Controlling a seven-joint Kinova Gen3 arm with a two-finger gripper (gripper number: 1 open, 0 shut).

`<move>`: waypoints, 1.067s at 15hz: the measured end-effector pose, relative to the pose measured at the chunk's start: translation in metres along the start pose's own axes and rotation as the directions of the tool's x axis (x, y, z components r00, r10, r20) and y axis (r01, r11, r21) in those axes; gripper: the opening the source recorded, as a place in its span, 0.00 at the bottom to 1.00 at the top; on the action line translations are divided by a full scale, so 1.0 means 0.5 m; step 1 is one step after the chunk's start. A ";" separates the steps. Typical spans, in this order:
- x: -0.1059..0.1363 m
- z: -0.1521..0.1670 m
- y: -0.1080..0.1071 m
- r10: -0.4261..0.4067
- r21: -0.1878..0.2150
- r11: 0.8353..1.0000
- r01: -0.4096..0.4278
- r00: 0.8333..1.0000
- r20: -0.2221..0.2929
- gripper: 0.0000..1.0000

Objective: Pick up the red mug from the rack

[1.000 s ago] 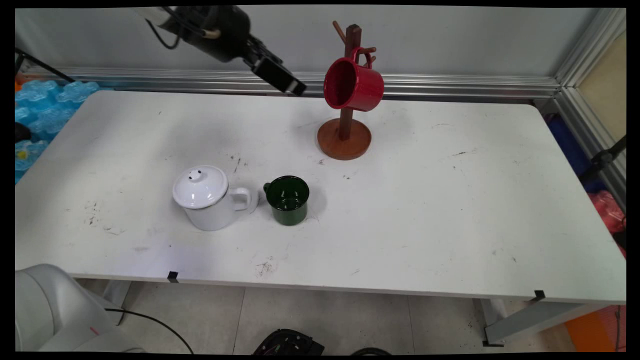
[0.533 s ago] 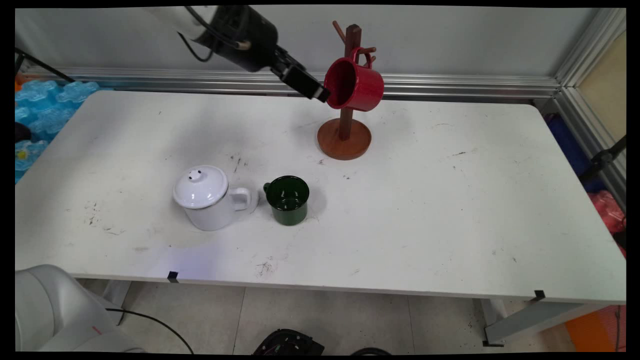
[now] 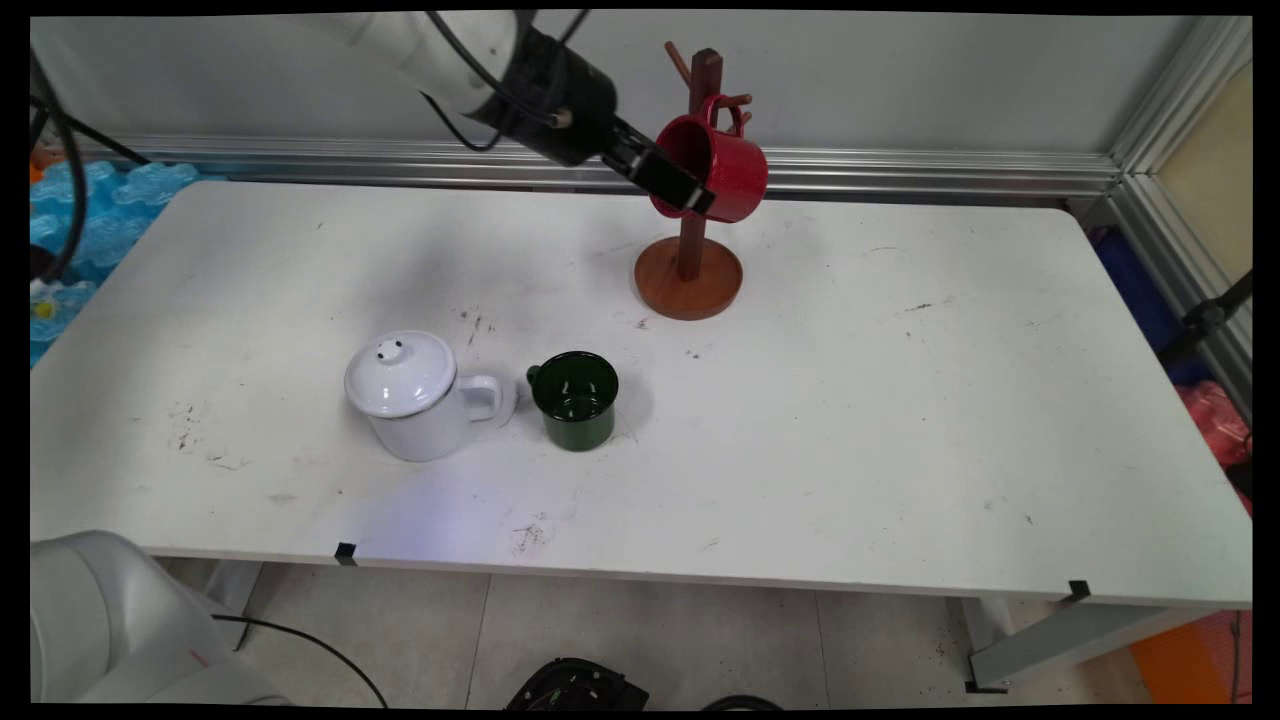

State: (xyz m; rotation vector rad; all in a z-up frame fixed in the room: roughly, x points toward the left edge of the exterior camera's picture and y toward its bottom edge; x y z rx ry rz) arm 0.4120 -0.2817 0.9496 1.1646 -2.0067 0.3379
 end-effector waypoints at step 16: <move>-0.008 0.140 -0.002 -0.092 0.005 0.996 0.092 0.993 -0.069 1.00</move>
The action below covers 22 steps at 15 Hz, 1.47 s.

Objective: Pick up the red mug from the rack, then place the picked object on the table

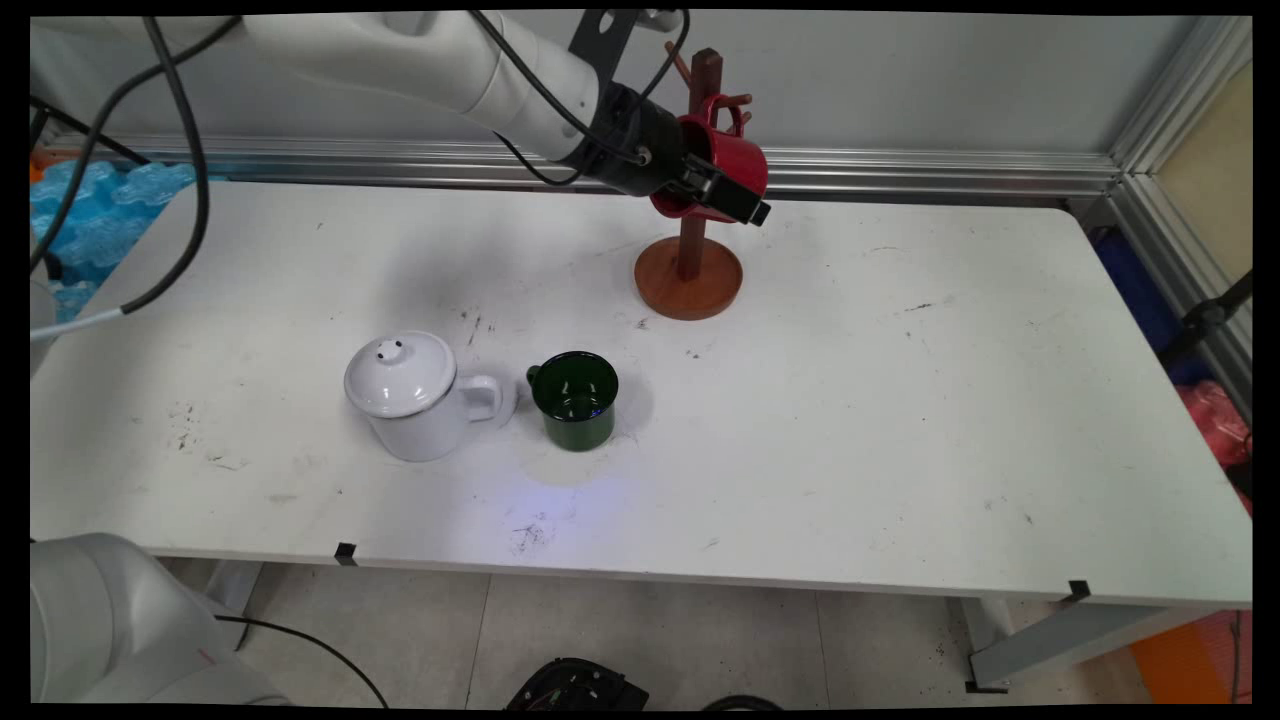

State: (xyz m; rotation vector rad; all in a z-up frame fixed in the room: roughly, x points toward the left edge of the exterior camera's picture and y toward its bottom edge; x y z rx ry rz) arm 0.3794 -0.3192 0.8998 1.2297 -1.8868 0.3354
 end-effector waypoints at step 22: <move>0.018 -0.008 0.016 -0.026 -0.014 1.000 0.025 0.999 -0.038 0.00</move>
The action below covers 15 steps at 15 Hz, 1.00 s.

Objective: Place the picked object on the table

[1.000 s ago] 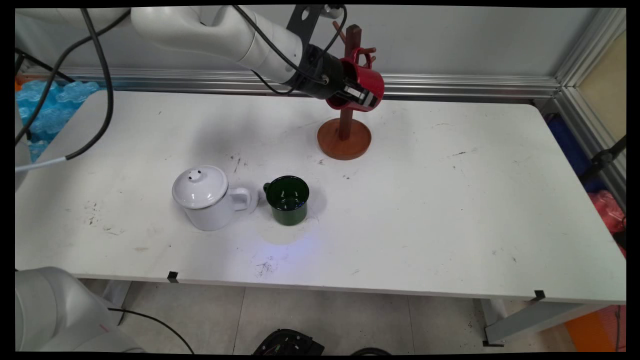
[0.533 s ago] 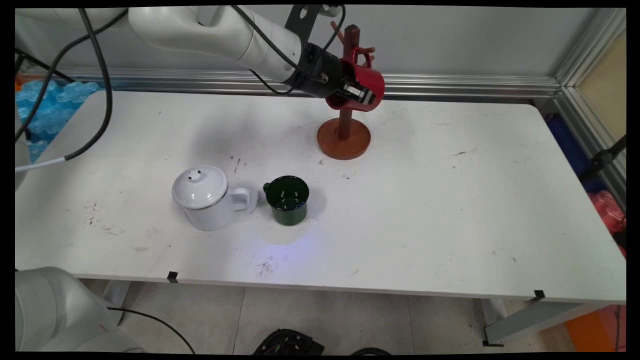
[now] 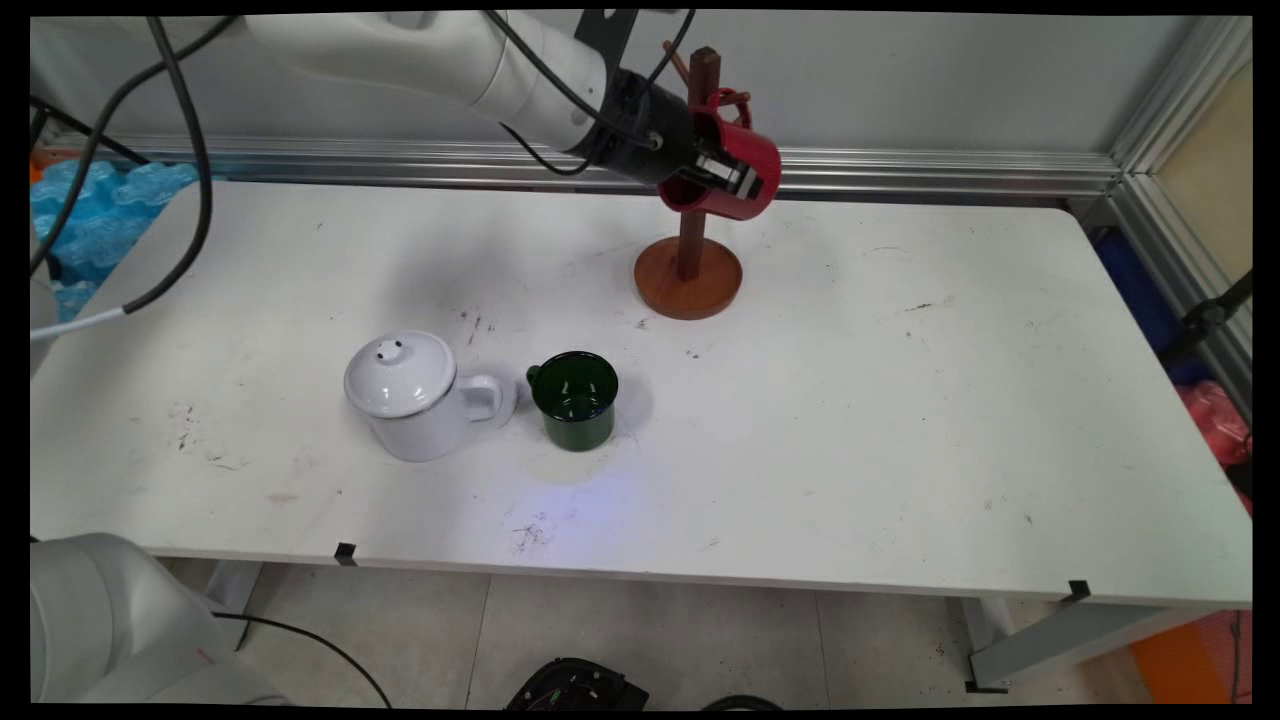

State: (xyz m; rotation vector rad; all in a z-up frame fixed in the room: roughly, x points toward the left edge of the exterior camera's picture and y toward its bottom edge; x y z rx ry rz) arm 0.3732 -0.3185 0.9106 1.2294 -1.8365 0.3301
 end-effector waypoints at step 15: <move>0.038 -0.087 0.077 0.046 -0.124 0.991 -0.042 0.999 0.023 0.00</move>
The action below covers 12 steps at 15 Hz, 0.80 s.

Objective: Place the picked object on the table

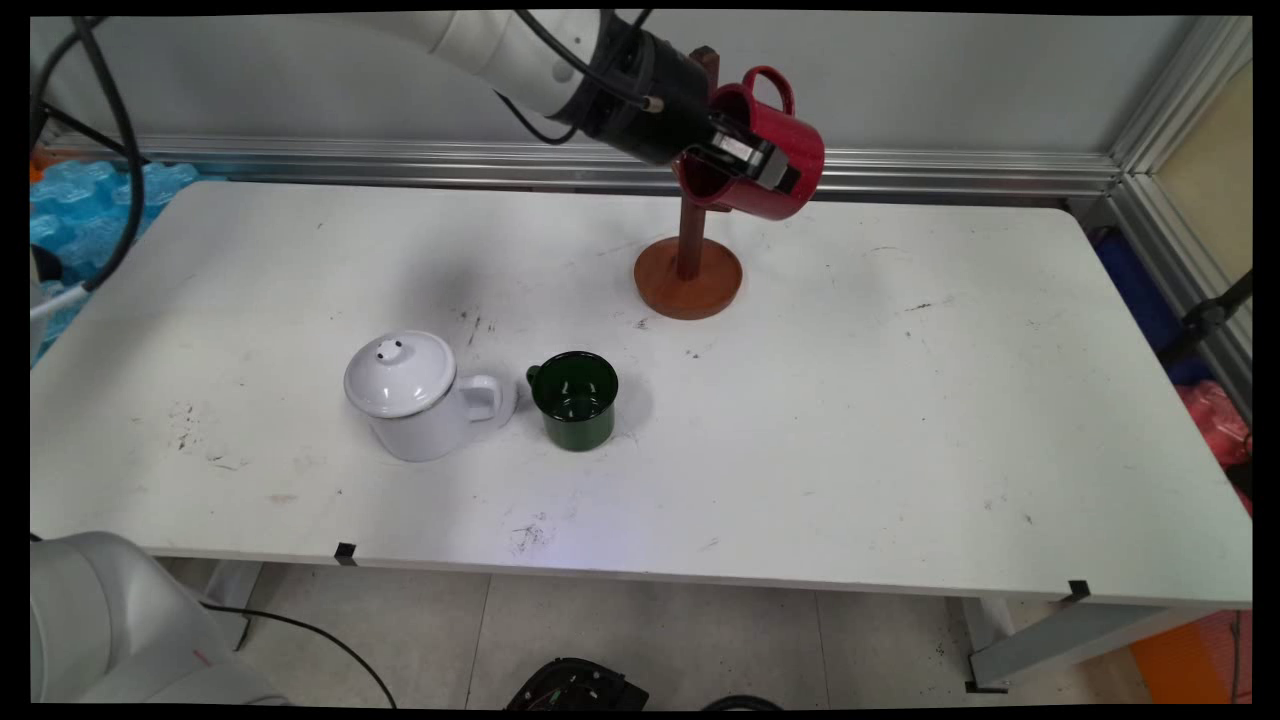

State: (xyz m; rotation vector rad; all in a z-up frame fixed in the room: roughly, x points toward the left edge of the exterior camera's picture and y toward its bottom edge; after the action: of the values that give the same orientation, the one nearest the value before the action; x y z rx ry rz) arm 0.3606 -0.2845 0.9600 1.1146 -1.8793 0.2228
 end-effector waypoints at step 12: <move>-0.023 -0.121 -0.047 0.154 0.015 0.987 -0.159 0.973 0.172 0.00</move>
State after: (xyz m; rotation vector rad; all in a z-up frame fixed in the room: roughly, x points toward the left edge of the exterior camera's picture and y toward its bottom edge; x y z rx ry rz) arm 0.4176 -0.2579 0.9792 1.0322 -2.1258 0.2505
